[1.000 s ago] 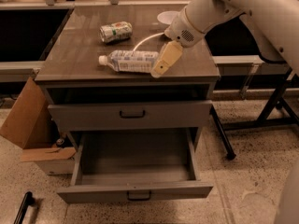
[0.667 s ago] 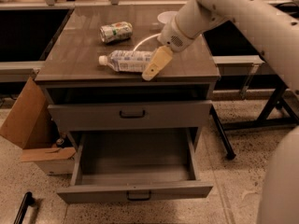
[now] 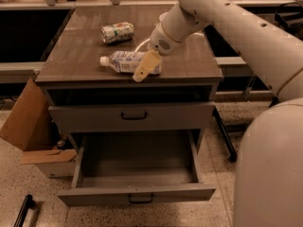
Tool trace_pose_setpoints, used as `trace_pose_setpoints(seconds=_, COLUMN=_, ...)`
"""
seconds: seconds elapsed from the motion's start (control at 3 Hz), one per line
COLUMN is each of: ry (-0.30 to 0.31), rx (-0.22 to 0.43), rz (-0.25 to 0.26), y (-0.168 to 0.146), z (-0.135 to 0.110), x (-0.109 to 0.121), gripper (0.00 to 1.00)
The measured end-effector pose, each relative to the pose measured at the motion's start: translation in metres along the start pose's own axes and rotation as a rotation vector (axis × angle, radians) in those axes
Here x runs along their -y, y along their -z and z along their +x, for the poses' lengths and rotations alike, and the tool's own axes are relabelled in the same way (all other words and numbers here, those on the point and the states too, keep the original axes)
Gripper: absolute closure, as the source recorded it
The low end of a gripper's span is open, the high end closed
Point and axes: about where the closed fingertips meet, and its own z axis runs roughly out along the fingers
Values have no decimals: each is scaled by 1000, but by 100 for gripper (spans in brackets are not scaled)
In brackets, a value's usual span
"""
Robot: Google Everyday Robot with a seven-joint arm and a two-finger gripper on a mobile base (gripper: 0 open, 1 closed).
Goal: Place blue plastic bottle into middle drawer
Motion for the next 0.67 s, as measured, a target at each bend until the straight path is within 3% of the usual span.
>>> trace_pose_setpoints(seconds=0.67, ry=39, rx=-66, rz=-23, y=-19, z=-17, x=-3, gripper=63)
